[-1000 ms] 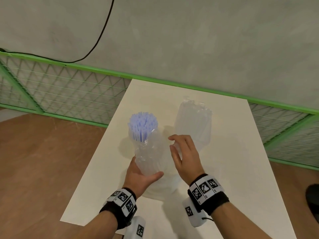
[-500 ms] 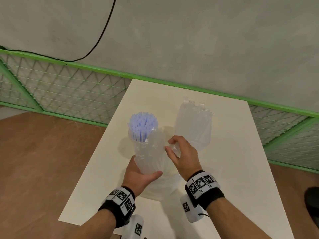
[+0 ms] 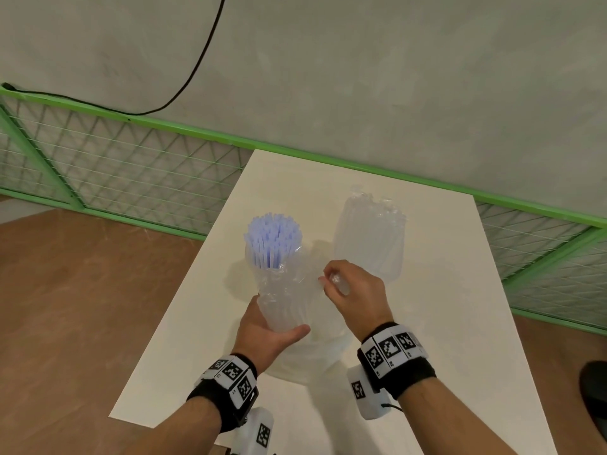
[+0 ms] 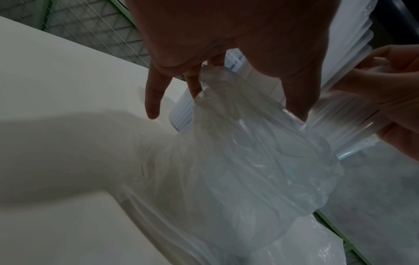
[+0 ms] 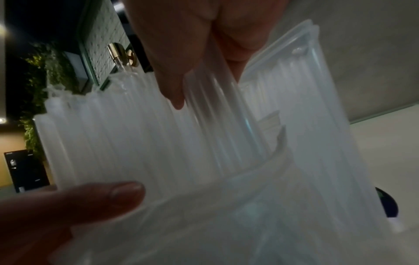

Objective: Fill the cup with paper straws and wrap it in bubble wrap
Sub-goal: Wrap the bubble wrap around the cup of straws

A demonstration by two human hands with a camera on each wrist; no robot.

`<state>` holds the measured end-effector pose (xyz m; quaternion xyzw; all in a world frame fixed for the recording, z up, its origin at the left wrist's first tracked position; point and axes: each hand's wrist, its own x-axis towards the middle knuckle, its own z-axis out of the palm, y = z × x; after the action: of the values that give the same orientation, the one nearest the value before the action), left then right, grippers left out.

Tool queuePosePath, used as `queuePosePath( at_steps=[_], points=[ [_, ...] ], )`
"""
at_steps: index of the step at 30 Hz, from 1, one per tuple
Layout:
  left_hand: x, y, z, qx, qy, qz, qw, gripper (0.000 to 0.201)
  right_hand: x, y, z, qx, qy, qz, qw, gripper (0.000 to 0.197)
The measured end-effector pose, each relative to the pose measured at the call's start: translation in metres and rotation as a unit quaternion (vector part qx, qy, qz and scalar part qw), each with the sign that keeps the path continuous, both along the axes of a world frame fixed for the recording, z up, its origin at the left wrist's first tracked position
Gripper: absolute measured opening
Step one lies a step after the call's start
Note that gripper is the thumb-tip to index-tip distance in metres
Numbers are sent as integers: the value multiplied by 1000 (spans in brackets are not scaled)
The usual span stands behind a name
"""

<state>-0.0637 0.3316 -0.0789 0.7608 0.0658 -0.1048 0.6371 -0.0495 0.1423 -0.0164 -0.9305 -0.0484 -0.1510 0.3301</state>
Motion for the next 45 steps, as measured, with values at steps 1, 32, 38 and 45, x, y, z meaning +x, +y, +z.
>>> queuePosePath(
  at_steps=[1,32,38,45],
  points=[
    [0,0,0,-1,1,1,1000,77,-2,0,0,4,2,-1,1000,9],
    [-4,1,0,-27,40,25,999,77,108,-108,81,115,37,32,992,11],
    [-5,2,2,-25,45,31,998,77,127,-108,49,-222,98,122,962,44],
    [-4,0,4,-19,46,38,998,82,121,-92,36,-388,127,147,901,70]
  ],
)
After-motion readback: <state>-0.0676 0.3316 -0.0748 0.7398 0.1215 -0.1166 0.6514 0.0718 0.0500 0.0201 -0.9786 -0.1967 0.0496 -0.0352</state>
